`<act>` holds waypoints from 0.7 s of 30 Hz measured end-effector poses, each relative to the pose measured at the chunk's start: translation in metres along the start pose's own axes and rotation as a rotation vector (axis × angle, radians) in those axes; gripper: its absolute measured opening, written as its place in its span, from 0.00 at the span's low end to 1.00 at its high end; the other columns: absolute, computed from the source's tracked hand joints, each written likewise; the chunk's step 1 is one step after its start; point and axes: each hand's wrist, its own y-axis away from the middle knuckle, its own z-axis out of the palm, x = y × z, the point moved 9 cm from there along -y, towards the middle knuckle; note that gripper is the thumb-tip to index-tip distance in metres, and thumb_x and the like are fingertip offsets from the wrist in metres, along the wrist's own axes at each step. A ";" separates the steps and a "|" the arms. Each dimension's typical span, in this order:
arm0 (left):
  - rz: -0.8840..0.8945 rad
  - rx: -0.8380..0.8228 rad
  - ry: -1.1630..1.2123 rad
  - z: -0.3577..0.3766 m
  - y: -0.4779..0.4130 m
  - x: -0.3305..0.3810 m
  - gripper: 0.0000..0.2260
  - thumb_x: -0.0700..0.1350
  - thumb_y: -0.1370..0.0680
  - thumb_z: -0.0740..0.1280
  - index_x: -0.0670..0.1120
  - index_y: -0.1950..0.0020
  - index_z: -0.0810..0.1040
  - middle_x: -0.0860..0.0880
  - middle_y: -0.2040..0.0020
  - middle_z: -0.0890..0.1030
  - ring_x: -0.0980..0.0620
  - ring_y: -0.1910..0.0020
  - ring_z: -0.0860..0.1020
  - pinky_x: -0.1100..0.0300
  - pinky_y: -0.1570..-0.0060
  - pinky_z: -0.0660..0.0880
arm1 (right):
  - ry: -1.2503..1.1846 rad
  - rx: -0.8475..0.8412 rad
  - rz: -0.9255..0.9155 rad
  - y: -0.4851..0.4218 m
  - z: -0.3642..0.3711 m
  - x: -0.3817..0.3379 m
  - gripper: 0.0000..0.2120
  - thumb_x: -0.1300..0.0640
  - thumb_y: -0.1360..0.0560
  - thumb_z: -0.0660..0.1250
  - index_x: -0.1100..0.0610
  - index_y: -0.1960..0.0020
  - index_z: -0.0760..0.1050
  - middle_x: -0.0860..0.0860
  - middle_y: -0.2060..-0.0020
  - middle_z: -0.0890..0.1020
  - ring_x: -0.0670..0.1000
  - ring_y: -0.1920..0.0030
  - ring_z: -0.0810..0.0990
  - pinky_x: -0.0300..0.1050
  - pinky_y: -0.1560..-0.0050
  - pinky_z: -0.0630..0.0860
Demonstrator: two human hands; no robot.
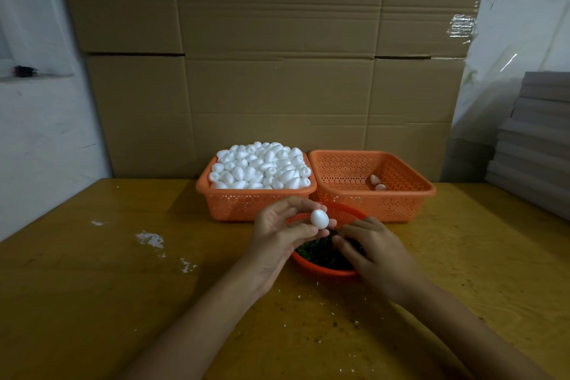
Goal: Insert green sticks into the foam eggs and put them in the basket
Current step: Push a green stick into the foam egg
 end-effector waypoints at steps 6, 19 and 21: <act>-0.004 -0.006 0.001 0.000 0.001 0.000 0.12 0.30 0.27 0.71 0.45 0.52 0.85 0.39 0.43 0.85 0.35 0.41 0.84 0.55 0.46 0.82 | -0.014 0.006 0.009 0.000 -0.001 0.000 0.12 0.43 0.17 0.58 0.46 0.54 0.74 0.40 0.57 0.77 0.45 0.50 0.72 0.45 0.50 0.72; 0.002 -0.009 -0.015 0.000 -0.001 0.000 0.13 0.28 0.29 0.70 0.45 0.55 0.84 0.39 0.43 0.85 0.34 0.41 0.84 0.54 0.46 0.82 | -0.014 0.011 0.009 0.000 -0.001 0.002 0.17 0.43 0.16 0.58 0.50 0.58 0.74 0.42 0.63 0.75 0.42 0.56 0.72 0.48 0.55 0.71; 0.004 -0.008 -0.022 0.000 -0.001 0.000 0.12 0.27 0.29 0.70 0.44 0.55 0.83 0.38 0.43 0.85 0.34 0.41 0.84 0.54 0.46 0.82 | -0.007 0.027 0.011 -0.001 -0.002 0.002 0.17 0.44 0.17 0.59 0.51 0.58 0.76 0.43 0.63 0.75 0.42 0.57 0.72 0.47 0.57 0.71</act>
